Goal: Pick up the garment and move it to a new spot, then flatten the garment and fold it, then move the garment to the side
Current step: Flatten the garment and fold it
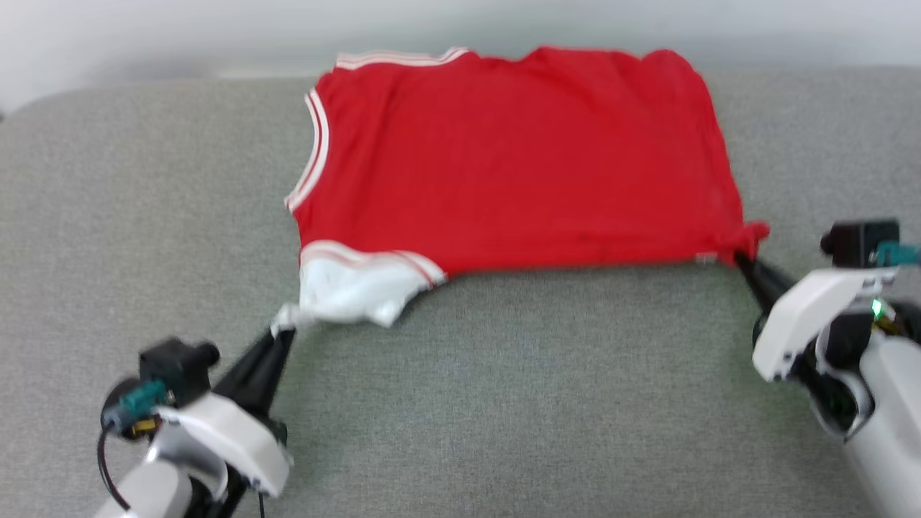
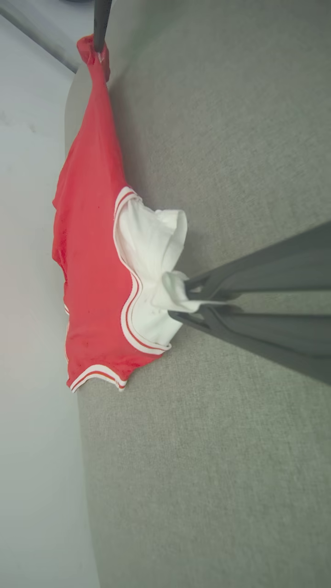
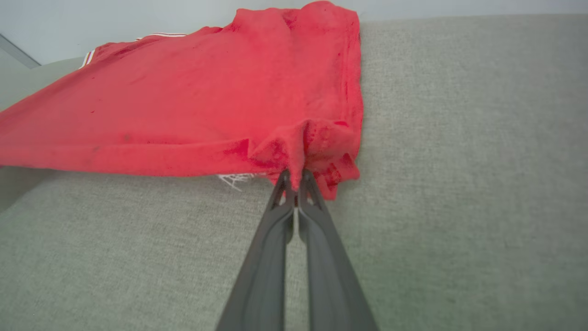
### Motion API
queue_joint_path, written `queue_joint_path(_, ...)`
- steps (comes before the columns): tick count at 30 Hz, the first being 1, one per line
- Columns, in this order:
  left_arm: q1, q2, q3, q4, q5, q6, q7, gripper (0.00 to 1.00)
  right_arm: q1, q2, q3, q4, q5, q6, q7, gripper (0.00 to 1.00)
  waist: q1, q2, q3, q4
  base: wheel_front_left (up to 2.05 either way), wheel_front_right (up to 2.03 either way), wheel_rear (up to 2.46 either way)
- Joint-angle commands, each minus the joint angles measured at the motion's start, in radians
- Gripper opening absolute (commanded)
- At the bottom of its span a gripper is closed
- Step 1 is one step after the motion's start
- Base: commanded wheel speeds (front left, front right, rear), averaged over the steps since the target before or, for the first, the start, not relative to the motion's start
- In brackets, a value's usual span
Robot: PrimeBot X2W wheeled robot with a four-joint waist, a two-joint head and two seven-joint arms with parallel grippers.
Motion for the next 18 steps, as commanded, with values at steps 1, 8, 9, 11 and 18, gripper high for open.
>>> queue_joint_path(1,0.058,0.013,-0.005,-0.023,-0.015,0.005,0.018,0.0,0.059,-0.016,0.008,-0.017,0.02,-0.001,0.011,0.0,0.0003,0.0,-0.061,0.003,0.0,0.0,0.0)
queue_joint_path(8,0.251,0.062,-0.031,-0.133,-0.058,0.023,0.089,0.0,0.244,-0.044,-0.006,-0.102,0.098,-0.001,0.043,0.0,0.0003,0.0,-0.149,-0.003,0.0,0.0,0.0)
queue_joint_path(9,0.276,0.069,-0.032,-0.15,-0.063,0.028,0.098,0.0,0.27,-0.046,-0.012,-0.116,0.111,-0.001,0.05,0.0,0.0003,0.0,-0.162,-0.004,0.0,0.0,0.0)
queue_joint_path(11,0.323,0.082,-0.034,-0.183,-0.076,0.036,0.108,0.0,0.322,-0.057,-0.024,-0.147,0.128,-0.001,0.058,0.0,0.0003,0.0,-0.184,-0.007,0.0,0.0,0.0)
queue_joint_path(18,0.469,0.113,-0.048,-0.286,-0.127,0.049,0.143,0.0,0.506,-0.093,-0.063,-0.277,0.155,-0.001,0.098,0.0,0.0003,0.0,-0.226,-0.021,0.0,0.0,0.0)
